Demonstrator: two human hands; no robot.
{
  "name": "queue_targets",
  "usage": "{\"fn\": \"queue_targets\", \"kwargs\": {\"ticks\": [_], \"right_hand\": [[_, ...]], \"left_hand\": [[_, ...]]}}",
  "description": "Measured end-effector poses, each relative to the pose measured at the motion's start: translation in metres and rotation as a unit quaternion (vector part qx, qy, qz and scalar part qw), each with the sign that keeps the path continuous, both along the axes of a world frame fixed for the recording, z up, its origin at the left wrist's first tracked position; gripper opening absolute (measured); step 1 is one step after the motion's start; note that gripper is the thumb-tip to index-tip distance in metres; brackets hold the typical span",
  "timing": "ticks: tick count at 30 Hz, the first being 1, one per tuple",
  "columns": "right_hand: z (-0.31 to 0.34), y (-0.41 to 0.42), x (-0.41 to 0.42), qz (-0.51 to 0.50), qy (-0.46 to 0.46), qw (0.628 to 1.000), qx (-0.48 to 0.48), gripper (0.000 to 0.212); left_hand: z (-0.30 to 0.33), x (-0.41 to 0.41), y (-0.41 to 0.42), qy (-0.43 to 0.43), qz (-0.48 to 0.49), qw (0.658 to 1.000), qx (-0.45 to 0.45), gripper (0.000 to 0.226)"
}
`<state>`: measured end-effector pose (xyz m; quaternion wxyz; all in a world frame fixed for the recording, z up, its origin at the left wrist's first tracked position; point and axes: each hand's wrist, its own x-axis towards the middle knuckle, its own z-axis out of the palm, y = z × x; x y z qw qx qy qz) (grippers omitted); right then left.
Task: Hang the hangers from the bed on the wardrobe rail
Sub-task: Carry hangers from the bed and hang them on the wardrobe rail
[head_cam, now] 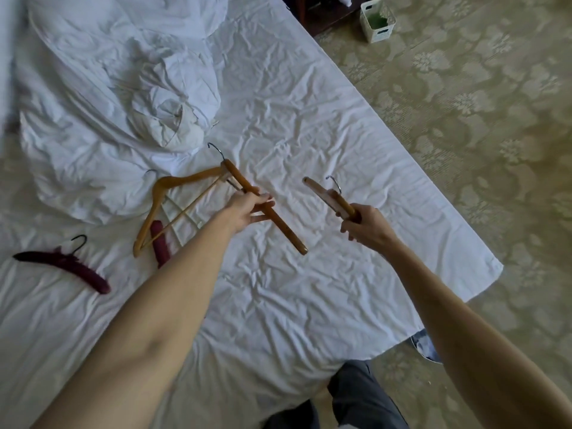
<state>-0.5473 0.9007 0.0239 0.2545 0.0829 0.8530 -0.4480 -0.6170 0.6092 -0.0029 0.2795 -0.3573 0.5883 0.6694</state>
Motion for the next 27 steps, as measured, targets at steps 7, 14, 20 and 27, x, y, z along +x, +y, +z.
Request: {"fn": "queue_targets", "kwargs": {"ticks": [7, 14, 20, 27], "right_hand": [[0.065, -0.051, 0.035, 0.0, 0.056, 0.997, -0.049, 0.018], [0.118, -0.116, 0.094, 0.038, 0.102, 0.992, -0.056, 0.042], [0.169, -0.168, 0.138, 0.086, 0.151, 0.982, -0.072, 0.039], [0.211, -0.243, 0.16, 0.216, 0.157, 0.956, -0.118, 0.028]], "left_hand": [[0.065, 0.093, 0.003, 0.082, -0.081, 0.993, -0.018, 0.051], [0.133, 0.18, -0.021, 0.19, -0.079, 0.974, -0.097, 0.042], [0.175, 0.255, -0.071, 0.28, -0.06, 0.937, -0.202, 0.026], [0.217, 0.336, -0.112, 0.277, 0.084, 0.922, -0.256, 0.019]]}}
